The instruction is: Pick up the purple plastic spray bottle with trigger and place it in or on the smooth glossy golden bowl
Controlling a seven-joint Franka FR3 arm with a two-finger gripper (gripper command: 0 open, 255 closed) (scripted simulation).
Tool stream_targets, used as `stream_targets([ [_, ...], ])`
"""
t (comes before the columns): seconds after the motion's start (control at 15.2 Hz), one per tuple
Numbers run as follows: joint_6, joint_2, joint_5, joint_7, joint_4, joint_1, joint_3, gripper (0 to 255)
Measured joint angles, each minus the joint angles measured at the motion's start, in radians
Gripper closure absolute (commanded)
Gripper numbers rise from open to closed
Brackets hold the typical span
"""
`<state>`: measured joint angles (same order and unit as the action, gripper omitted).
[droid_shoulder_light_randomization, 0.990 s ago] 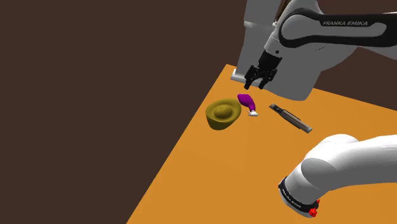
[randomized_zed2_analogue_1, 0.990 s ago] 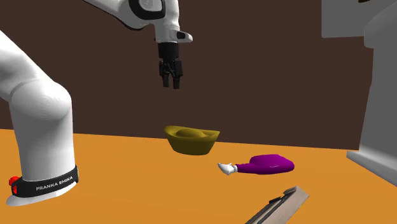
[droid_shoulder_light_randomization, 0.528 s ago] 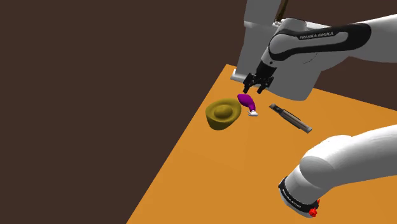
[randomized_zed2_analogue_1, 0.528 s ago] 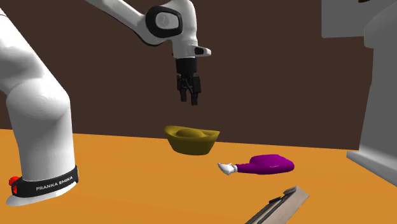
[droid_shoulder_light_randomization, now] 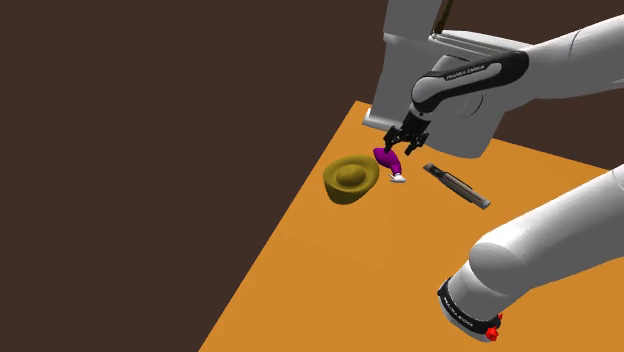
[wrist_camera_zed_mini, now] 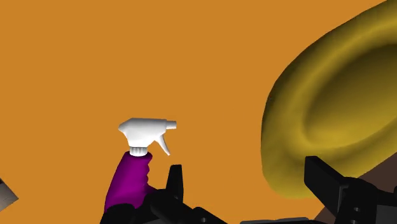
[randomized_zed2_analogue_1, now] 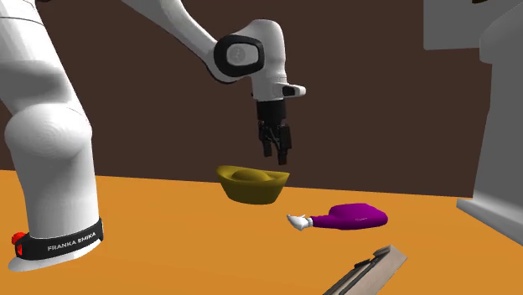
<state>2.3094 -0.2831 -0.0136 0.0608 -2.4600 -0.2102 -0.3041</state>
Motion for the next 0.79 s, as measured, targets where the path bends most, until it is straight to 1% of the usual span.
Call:
stream_targets([
  [0.33,0.125,0.172,-0.071,0.063,0.05,-0.014,-0.063,0],
  [0.46,0.151,0.234,-0.11,0.093,0.086,-0.024,-0.083,0],
  [0.66,0.204,0.341,-0.188,0.148,0.135,-0.042,-0.103,0],
  [0.79,0.235,0.416,-0.251,0.198,0.173,-0.066,-0.11,0],
])
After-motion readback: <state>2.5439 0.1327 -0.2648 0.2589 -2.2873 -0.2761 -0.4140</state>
